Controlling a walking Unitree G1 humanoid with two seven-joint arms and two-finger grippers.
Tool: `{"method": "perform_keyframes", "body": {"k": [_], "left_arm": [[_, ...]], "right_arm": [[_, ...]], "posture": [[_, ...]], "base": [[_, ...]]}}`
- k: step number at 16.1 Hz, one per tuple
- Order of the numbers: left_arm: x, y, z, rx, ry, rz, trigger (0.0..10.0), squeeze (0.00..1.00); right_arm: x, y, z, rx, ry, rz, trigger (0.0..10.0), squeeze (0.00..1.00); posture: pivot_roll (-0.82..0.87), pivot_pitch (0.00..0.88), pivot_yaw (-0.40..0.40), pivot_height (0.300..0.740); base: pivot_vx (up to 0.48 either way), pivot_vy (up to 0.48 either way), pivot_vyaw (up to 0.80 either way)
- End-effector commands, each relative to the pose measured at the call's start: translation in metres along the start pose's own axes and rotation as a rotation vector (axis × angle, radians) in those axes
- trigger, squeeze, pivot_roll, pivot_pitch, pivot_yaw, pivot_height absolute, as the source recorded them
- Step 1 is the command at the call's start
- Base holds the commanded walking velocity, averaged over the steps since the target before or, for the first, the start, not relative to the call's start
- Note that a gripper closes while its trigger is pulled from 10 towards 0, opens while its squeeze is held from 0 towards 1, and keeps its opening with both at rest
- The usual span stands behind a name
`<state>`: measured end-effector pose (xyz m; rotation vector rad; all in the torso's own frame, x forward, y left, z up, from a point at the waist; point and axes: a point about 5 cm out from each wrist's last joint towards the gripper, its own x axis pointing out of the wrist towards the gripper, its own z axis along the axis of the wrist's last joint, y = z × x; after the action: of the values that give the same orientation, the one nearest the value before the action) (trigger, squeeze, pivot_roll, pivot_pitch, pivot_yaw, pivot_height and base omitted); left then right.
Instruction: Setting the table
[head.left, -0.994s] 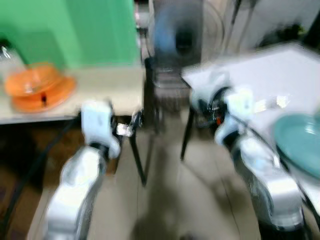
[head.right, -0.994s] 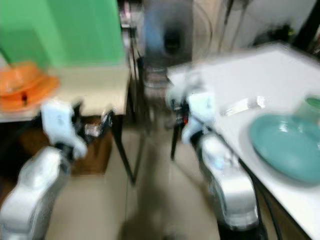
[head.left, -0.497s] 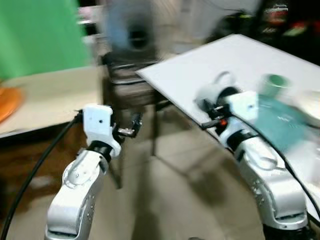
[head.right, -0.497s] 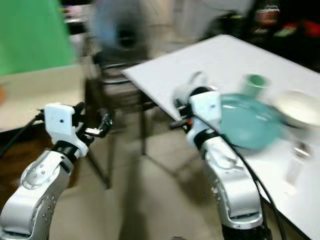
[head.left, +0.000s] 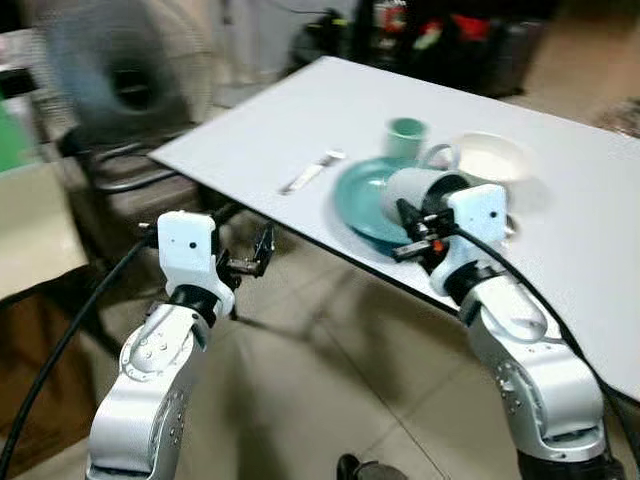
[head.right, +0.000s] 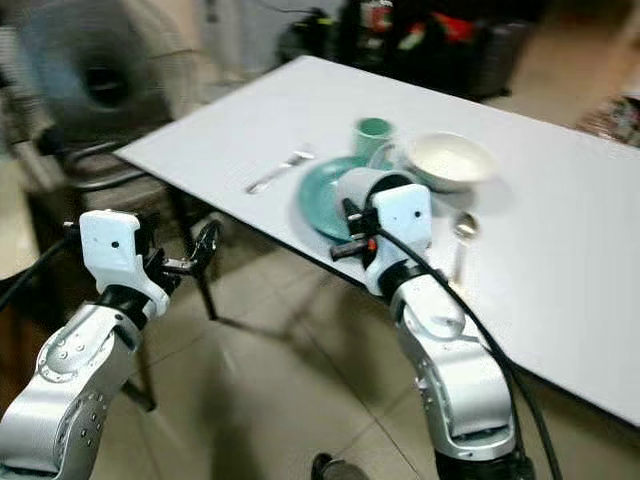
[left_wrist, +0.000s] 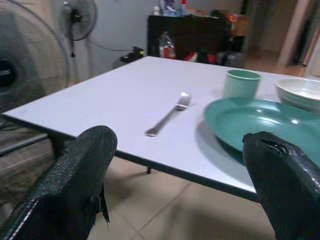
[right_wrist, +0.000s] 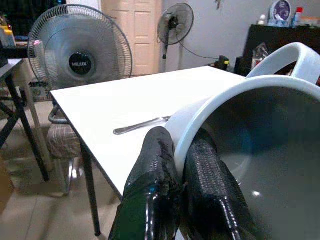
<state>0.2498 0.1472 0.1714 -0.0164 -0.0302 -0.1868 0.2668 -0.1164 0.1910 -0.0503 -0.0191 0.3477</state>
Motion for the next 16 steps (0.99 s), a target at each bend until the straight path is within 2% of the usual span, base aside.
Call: {"method": "perform_keyframes", "body": {"k": [1, 6, 8, 14, 16], "left_arm": [[-0.0025, 0.0019, 0.0024, 0.012, -0.019, 0.019, 10.0, 0.0], [-0.0057, 0.0024, -0.0001, 0.017, -0.012, 0.016, 10.0, 0.0], [-0.0072, 0.0044, -0.0004, -0.015, -0.01, 0.038, 10.0, 0.0], [-0.011, 0.0068, -0.0006, -0.007, -0.012, 0.056, 10.0, 0.0], [-0.0122, 0.0075, -0.0001, 0.01, -0.012, 0.052, 10.0, 0.0]], "right_arm": [[-0.002, -0.0023, 0.0051, -0.006, -0.025, -0.008, 10.0, 0.0], [-0.0025, -0.0012, 0.0035, -0.005, -0.021, -0.007, 10.0, 0.0], [-0.0022, -0.0009, 0.0023, -0.006, -0.014, -0.006, 10.0, 0.0], [-0.0013, -0.0012, 0.0008, -0.009, -0.001, -0.003, 10.0, 0.0], [-0.0028, -0.0014, -0.0006, -0.004, 0.009, -0.015, 10.0, 0.0]], "posture": [[-0.09, 0.0, 0.019, 0.74], [-0.08, 0.0, 0.022, 0.74], [-0.08, 0.0, 0.018, 0.74], [-0.07, 0.0, 0.006, 0.74], [-0.07, 0.0, 0.012, 0.74]], "base": [[0.0, 0.0, -0.8], [0.0, 0.0, -0.8], [0.0, 0.0, -0.8], [0.0, 0.0, -0.8], [0.0, 0.0, -0.29]]}}
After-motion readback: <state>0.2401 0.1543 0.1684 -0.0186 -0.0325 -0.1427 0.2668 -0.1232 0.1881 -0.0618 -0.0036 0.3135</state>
